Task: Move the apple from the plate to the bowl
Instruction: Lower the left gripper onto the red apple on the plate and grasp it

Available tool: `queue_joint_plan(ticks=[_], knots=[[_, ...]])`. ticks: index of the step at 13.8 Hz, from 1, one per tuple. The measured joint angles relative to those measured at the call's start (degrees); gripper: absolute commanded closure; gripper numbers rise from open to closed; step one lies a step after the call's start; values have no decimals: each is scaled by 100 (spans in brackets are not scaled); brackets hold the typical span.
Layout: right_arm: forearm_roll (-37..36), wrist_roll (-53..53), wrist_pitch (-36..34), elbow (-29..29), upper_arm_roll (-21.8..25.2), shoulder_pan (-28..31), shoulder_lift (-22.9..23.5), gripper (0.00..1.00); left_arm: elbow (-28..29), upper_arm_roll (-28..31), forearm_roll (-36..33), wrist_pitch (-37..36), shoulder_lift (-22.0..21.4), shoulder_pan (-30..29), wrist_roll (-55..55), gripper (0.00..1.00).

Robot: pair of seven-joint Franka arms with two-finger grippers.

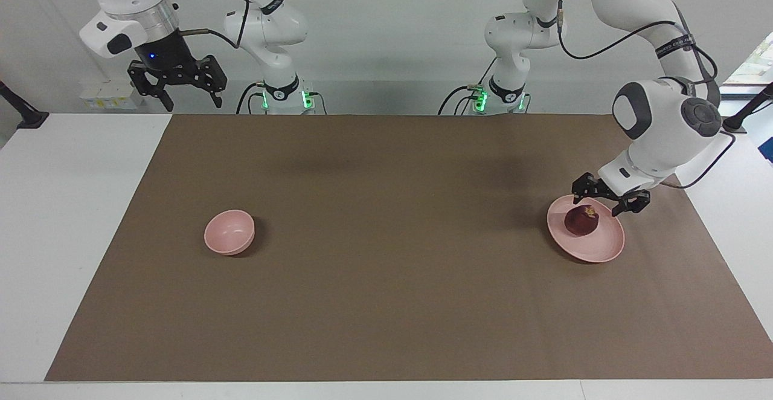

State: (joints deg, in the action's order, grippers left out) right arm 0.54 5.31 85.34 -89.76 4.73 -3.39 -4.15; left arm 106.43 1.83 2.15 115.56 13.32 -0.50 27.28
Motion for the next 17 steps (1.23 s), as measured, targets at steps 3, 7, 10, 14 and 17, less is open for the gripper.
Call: queue_joint_plan(ticks=[3, 7, 10, 14, 17], knots=[[0, 0, 0, 0, 0, 0, 0, 0, 304, -2, 0, 310, 84, 0, 56, 0], [0, 0, 0, 0, 0, 0, 0, 0, 537, 10, 0, 634, 120, -24, 67, 0], [0, 0, 0, 0, 0, 0, 0, 0, 572, 9, 0, 810, 223, -44, 79, 0], [0, 0, 0, 0, 0, 0, 0, 0, 531, 3, 1, 1129, 476, -48, 85, 100], [0, 0, 0, 0, 0, 0, 0, 0, 495, 0, 3, 1097, 471, -50, 85, 100]])
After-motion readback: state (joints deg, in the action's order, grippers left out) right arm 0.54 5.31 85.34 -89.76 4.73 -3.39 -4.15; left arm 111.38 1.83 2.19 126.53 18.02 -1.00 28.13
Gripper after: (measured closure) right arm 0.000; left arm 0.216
